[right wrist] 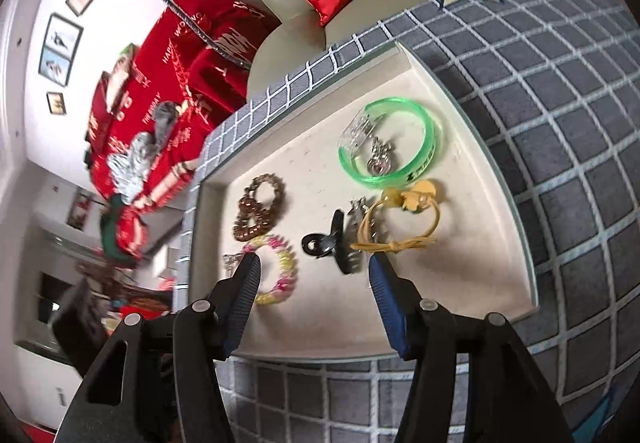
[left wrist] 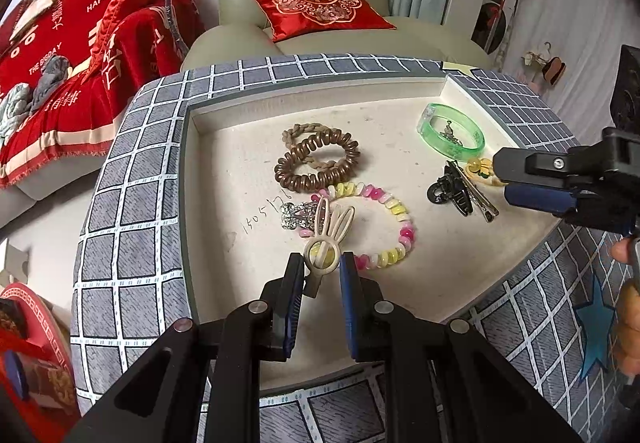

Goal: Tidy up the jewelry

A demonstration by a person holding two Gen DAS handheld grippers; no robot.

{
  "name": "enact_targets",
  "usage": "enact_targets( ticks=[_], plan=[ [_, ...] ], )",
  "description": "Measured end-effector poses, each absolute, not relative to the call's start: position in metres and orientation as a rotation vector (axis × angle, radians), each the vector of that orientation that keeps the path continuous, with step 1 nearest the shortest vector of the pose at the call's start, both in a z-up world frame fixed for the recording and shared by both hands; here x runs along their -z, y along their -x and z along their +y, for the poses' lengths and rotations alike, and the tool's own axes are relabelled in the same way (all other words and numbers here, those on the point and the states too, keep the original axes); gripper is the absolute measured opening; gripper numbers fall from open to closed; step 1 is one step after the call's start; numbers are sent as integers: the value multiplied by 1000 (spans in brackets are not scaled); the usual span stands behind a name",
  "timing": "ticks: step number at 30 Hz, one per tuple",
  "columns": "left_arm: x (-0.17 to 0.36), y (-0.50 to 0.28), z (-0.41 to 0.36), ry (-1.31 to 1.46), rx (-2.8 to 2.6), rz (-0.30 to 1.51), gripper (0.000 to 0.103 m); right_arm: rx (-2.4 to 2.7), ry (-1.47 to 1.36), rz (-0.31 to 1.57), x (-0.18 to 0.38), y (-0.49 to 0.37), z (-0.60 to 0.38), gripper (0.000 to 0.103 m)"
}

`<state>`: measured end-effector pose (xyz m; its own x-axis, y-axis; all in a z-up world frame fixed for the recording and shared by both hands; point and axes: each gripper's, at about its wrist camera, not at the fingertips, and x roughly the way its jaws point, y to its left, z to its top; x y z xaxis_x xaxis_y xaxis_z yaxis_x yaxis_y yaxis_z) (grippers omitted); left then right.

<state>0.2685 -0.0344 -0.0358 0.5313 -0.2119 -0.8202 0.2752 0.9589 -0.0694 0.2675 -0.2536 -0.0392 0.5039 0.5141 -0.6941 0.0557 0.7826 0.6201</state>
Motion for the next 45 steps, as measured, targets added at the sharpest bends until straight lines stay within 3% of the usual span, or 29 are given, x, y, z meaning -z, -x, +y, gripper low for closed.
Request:
enact_targets(
  ticks=[5, 9, 36, 37, 38, 39, 45],
  plan=[
    [33, -267, -34, -71, 287, 962, 35, -322, -636, 1009, 31, -262, -251, 61],
    [32, -267, -34, -62, 290, 969, 35, -348, -643, 986, 22, -260, -250, 71],
    [19, -264, -36, -62, 305, 956, 35, -271, -482, 967, 4, -249, -252, 71],
    [18, -264, -36, -60, 304, 952, 40, -262, -469, 967, 4, -249, -252, 71],
    [17, -263, -35, -62, 303, 951, 86, -251, -454, 968, 3, -249, -253, 73],
    [15, -262, -36, -73, 288, 943, 103, -241, -441, 968, 3, -249, -253, 78],
    [3, -252, -37, -103, 272, 887, 103, -158, -295, 946, -6, -244, -250, 84]
  ],
)
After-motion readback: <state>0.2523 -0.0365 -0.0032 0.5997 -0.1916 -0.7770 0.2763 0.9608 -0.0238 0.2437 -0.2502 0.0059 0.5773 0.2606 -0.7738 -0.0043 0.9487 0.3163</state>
